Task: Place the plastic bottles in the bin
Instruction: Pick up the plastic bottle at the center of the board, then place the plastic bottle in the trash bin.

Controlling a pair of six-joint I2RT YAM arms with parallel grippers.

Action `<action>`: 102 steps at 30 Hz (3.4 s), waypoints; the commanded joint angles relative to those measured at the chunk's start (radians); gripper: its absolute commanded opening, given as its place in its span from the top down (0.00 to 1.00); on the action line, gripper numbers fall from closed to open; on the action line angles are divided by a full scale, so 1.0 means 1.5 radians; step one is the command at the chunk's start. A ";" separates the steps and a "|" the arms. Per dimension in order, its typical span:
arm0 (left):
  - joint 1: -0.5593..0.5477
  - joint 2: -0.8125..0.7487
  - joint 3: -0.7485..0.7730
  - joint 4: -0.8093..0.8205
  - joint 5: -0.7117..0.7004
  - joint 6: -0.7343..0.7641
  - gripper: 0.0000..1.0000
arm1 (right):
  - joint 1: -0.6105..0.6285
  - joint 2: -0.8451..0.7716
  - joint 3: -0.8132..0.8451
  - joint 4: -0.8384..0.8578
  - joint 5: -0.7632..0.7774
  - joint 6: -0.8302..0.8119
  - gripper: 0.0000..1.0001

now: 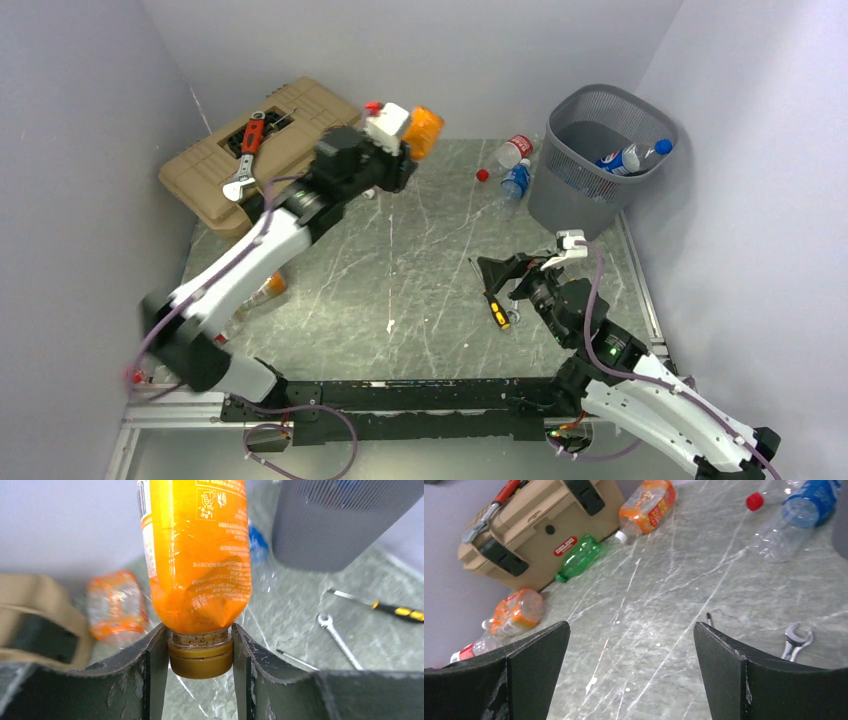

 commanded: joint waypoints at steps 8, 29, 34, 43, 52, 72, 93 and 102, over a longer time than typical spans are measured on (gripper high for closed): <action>0.001 -0.373 -0.278 -0.108 0.092 -0.030 1.00 | -0.001 0.179 0.078 0.157 -0.208 0.068 0.00; -0.022 -0.513 -0.453 0.053 0.284 -0.056 1.00 | -0.001 0.175 0.013 0.417 -0.339 0.138 0.00; -0.033 -0.528 -0.469 0.080 0.341 -0.047 1.00 | -0.001 0.233 0.047 0.488 -0.392 0.179 0.00; -0.064 -0.539 -0.475 0.071 0.333 -0.022 1.00 | 0.000 0.362 0.129 0.501 -0.483 0.220 0.06; -0.077 -0.553 -0.474 0.053 0.295 -0.003 1.00 | 0.000 0.386 0.177 0.399 -0.533 0.187 0.12; -0.081 -0.550 -0.469 0.035 0.319 0.035 1.00 | -0.001 0.375 0.258 0.181 -0.568 0.101 0.36; -0.084 -0.548 -0.459 0.020 0.301 0.024 0.63 | -0.006 0.359 0.237 0.234 -0.575 0.092 1.00; -0.085 -0.548 -0.465 0.029 0.309 0.029 1.00 | -0.006 0.367 0.262 0.203 -0.593 0.085 0.36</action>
